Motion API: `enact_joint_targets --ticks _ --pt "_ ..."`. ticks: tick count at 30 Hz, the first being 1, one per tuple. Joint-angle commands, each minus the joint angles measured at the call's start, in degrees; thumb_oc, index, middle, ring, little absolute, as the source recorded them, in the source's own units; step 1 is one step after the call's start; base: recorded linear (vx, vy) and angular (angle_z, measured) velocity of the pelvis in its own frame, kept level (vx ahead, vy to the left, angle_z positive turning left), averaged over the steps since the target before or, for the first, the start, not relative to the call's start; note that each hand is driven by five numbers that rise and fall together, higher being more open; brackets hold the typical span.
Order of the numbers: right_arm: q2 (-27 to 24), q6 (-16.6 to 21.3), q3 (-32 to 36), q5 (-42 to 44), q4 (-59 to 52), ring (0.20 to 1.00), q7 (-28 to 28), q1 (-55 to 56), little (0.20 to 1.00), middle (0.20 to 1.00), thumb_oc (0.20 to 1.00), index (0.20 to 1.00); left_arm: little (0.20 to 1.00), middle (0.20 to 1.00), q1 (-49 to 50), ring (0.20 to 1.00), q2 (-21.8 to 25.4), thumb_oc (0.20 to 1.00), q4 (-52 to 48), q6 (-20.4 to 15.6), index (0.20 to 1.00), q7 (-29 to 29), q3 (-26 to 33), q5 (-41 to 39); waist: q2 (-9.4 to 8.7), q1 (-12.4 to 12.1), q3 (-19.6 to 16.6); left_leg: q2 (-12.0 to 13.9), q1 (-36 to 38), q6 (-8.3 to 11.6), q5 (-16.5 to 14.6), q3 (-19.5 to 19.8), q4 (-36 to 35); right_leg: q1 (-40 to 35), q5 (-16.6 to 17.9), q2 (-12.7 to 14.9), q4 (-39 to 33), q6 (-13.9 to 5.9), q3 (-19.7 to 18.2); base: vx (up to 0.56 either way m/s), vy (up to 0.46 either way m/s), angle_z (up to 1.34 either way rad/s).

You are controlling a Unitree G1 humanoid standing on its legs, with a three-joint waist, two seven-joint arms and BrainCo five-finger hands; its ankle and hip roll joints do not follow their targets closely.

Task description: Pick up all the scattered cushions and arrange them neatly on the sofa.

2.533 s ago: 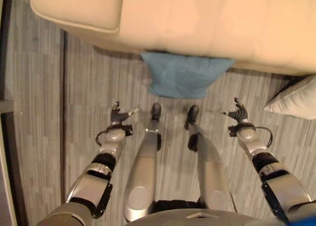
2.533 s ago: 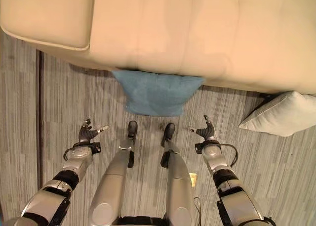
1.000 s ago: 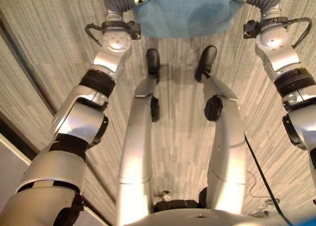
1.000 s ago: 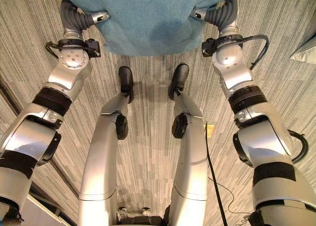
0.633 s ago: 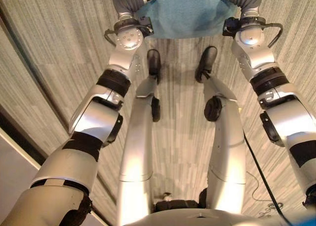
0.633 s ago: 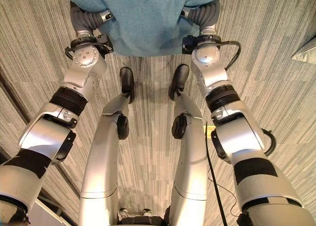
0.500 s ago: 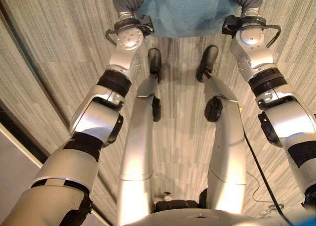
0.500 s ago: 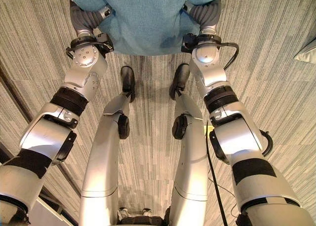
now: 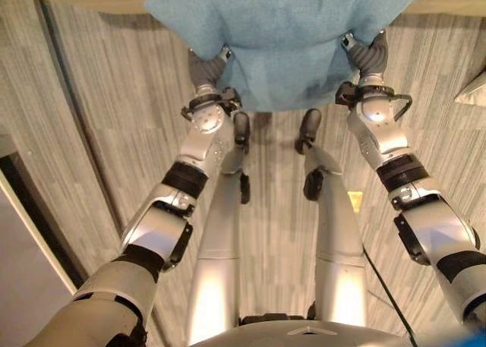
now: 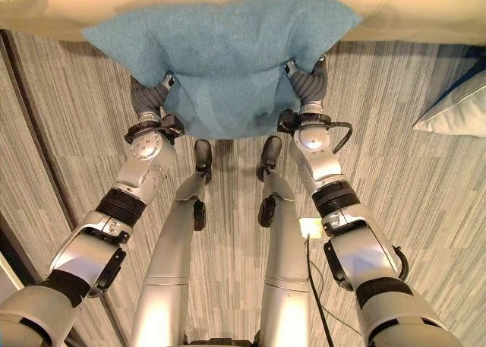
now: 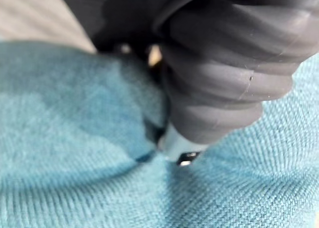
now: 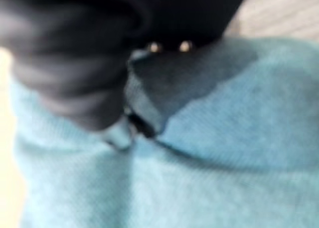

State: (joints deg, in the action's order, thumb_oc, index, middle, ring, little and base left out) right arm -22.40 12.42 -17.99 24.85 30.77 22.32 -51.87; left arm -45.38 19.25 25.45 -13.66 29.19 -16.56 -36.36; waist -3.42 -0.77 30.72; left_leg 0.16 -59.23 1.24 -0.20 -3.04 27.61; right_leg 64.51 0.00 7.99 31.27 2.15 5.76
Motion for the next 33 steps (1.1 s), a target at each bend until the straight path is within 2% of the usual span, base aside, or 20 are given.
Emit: enact_joint_targets --ticks 1,4,5,6,7,10,13,16,17,18,19,20,21,22,25,27,29,30,32,33 --pt "5.9 6.8 -1.8 -5.0 -9.3 0.200 -4.6 1.8 0.200 0.200 0.200 0.200 0.200 0.200 0.1 0.200 -5.6 0.200 -4.1 -6.0 0.200 -6.3 -1.9 3.7 2.23 0.2 -9.8 -1.4 4.1 0.59 0.0 5.4 -6.8 -6.0 -6.1 -0.7 0.0 -7.01 1.5 0.03 -0.037 -0.04" --pt "7.0 6.6 -1.3 -5.4 -10.9 0.200 -6.0 11.1 0.200 0.200 0.200 0.200 0.200 0.200 8.3 0.200 -6.2 0.200 -6.0 -5.7 0.200 -8.3 -2.6 4.7 2.79 -0.3 -11.0 -0.8 16.0 2.04 2.0 6.8 -12.8 -17.8 -6.3 -1.1 -5.4 -6.52 3.1 0.04 -0.088 0.06" --pt "7.0 6.6 -1.3 -5.4 -11.0 0.200 -6.0 11.0 0.200 0.200 0.200 0.200 0.200 0.200 8.2 0.200 -6.2 0.200 -6.0 -5.7 0.200 -8.3 -2.6 4.7 2.89 -0.4 -10.7 -0.7 15.4 1.86 3.7 6.6 -13.0 -17.4 -4.5 -1.2 -5.9 -6.11 3.5 0.01 -0.081 0.12" --pt "8.1 6.4 -1.4 -5.0 -11.4 0.200 -6.5 16.1 0.200 0.200 0.200 0.200 0.200 0.200 12.5 0.200 -7.5 0.200 -5.8 -5.5 0.200 -9.5 -3.1 4.3 2.92 -0.1 -11.6 0.1 21.8 2.98 4.8 6.6 -15.8 -24.5 -4.6 -1.7 -9.3 -5.85 4.6 0.00 -0.069 0.11" --pt "8.1 6.4 -1.4 -5.0 -11.4 0.200 -6.5 16.1 0.200 0.200 0.200 0.200 0.200 0.200 12.5 0.200 -7.5 0.200 -5.8 -5.5 0.200 -9.5 -3.1 4.3 2.92 -0.1 -11.5 0.1 21.9 2.98 4.8 6.6 -15.8 -24.6 -4.6 -1.7 -9.3 -5.85 4.6 0.12 -0.121 0.06" --pt "9.1 5.6 -2.3 -7.0 -12.8 0.200 -7.1 22.8 0.200 0.200 0.200 0.200 0.200 0.200 17.7 0.200 -9.1 0.200 -5.8 -5.3 0.200 -10.6 -3.1 3.0 2.48 0.5 -12.9 1.5 30.2 4.80 5.7 6.9 -18.6 -35.0 -4.7 -2.6 -14.2 -5.44 5.8 0.14 -0.121 0.11" --pt "9.7 5.1 -2.5 -7.3 -13.9 0.200 -7.8 28.3 0.200 0.200 0.200 0.200 0.200 0.200 21.4 0.200 -9.5 0.200 -6.3 -4.9 0.200 -11.7 -4.1 3.1 2.21 0.8 -13.9 2.2 35.7 6.49 8.0 7.2 -18.6 -43.4 -4.6 -3.6 -18.4 -5.16 6.7 0.15 -0.121 0.08" --pt "10.1 4.7 -2.4 -7.4 -14.6 0.200 -7.9 31.6 0.200 0.200 0.200 0.200 0.200 0.200 24.0 0.200 -9.8 0.200 -7.0 -4.5 0.200 -12.2 -4.6 2.5 1.61 0.9 -14.9 2.7 39.0 7.17 9.2 7.6 -16.0 -49.6 -4.5 -4.0 -21.5 -4.98 6.8 0.15 -0.060 0.20" --pt "9.9 4.4 -2.2 -7.6 -15.4 0.200 -7.8 33.2 0.200 0.200 0.200 0.200 0.200 0.200 25.3 0.200 -9.6 0.200 -8.1 -4.2 0.200 -12.0 -4.7 2.6 1.23 0.2 -15.7 0.6 39.8 6.67 8.9 9.8 -15.2 -52.8 -4.5 -4.0 -23.1 -5.02 5.9 0.15 -0.007 0.10" --pt "9.9 4.4 -2.2 -7.6 -15.4 0.200 -7.8 33.2 0.200 0.200 0.200 0.200 0.200 0.200 25.3 0.200 -9.6 0.200 -8.1 -4.2 0.200 -12.0 -4.7 2.6 1.24 0.2 -15.8 0.6 39.7 6.65 9.1 9.8 -15.3 -52.7 -4.3 -4.0 -23.3 -5.03 6.0 0.19 0.003 -0.01" --pt "9.7 4.3 -2.0 -7.7 -15.2 0.200 -7.9 33.5 0.200 0.200 0.200 0.200 0.200 0.200 25.9 0.200 -9.4 0.200 -8.2 -4.0 0.200 -12.3 -4.7 2.7 1.32 0.2 -16.5 -0.1 40.3 5.87 8.0 9.4 -18.1 -54.3 -4.5 -4.6 -24.5 -5.24 5.5 0.23 0.022 -0.18" --pt "9.4 4.2 -1.5 -7.8 -15.5 0.200 -7.8 35.1 0.200 0.200 0.200 0.200 0.200 0.200 27.6 0.200 -9.2 0.200 -8.0 -3.4 0.200 -12.5 -5.0 2.7 1.48 0.0 -18.3 0.3 40.4 5.07 8.6 7.1 -22.8 -57.1 -4.4 -5.4 -26.1 -5.78 5.4 0.31 0.047 -0.03" --pt "9.3 4.1 -0.9 -8.3 -15.8 0.200 -7.4 35.6 0.200 0.200 0.200 0.200 0.200 0.200 28.0 0.200 -9.3 0.200 -8.2 -3.0 0.200 -12.5 -4.9 2.9 1.48 -0.5 -18.7 -0.2 39.2 5.18 10.2 5.3 -23.8 -59.0 -4.3 -6.0 -27.2 -5.84 5.0 0.26 0.061 0.00" --pt "9.6 4.2 -0.7 -8.0 -15.7 0.200 -7.1 35.8 0.200 0.200 0.200 0.200 0.200 0.200 28.3 0.200 -9.0 0.200 -8.2 -2.9 0.200 -12.4 -4.6 3.0 1.11 -1.4 -18.7 -0.8 38.9 5.16 10.3 5.3 -23.3 -60.1 -4.2 -6.6 -27.5 -5.80 3.9 0.15 0.074 0.15" --pt "10.8 4.2 0.3 -6.3 -15.2 0.200 -7.4 37.5 0.200 0.200 0.200 0.200 0.200 0.200 30.8 0.200 -8.7 0.200 -9.1 -3.0 0.200 -12.6 -3.8 2.3 0.30 -1.9 -20.9 -1.0 42.7 3.75 7.4 6.8 -23.0 -63.4 -4.2 -6.3 -29.8 -6.70 2.2 0.21 0.136 -0.41" --pt "11.2 4.1 1.1 -5.4 -15.1 0.200 -7.6 38.7 0.200 0.200 0.200 0.200 0.200 0.200 32.9 0.200 -8.7 0.200 -9.7 -2.7 0.200 -12.9 -3.0 1.4 -0.16 -2.4 -21.7 -1.1 44.0 2.87 5.6 6.0 -22.2 -64.6 -4.1 -5.3 -29.9 -7.71 1.2 0.22 0.181 -1.08" --pt "11.6 3.9 1.0 -5.4 -15.5 0.200 -8.0 39.4 0.200 0.200 0.200 0.200 0.200 0.200 35.1 0.200 -7.9 0.200 -10.4 -2.1 0.200 -13.2 -2.8 1.7 -0.49 -3.5 -21.7 -2.1 46.5 0.84 3.3 5.6 -21.3 -64.8 -3.3 -4.2 -26.9 -9.00 0.1 0.19 0.203 -0.85" --pt "11.9 3.9 1.3 -5.3 -15.5 0.200 -8.3 39.5 0.200 0.200 0.200 0.200 0.200 0.200 35.8 0.200 -7.5 0.200 -11.0 -1.8 0.200 -13.6 -2.7 2.0 -0.67 -4.0 -21.2 -2.4 47.7 -0.07 2.3 5.1 -21.0 -63.7 -1.8 -3.5 -22.6 -10.28 -0.2 0.13 0.194 -0.44" --pt "12.2 3.7 1.4 -5.6 -16.1 0.200 -8.4 39.8 0.200 0.200 0.200 0.200 0.200 0.200 37.1 0.200 -6.9 0.200 -11.8 -1.4 0.200 -13.8 -2.7 2.3 -0.52 -4.3 -20.6 -3.2 49.7 -1.61 1.1 4.5 -20.7 -60.8 3.6 -2.0 -13.6 -13.06 -0.2 0.08 0.161 -0.34" --pt "12.2 3.7 1.4 -5.6 -16.1 0.200 -8.4 39.7 0.200 0.200 0.200 0.200 0.200 0.200 37.1 0.200 -6.9 0.200 -11.8 -1.4 0.200 -13.8 -2.7 2.3 -0.47 -4.3 -20.7 -3.1 49.5 -1.59 1.2 4.5 -20.7 -60.6 3.7 -2.1 -13.7 -13.04 -0.2 0.11 0.197 -0.25"
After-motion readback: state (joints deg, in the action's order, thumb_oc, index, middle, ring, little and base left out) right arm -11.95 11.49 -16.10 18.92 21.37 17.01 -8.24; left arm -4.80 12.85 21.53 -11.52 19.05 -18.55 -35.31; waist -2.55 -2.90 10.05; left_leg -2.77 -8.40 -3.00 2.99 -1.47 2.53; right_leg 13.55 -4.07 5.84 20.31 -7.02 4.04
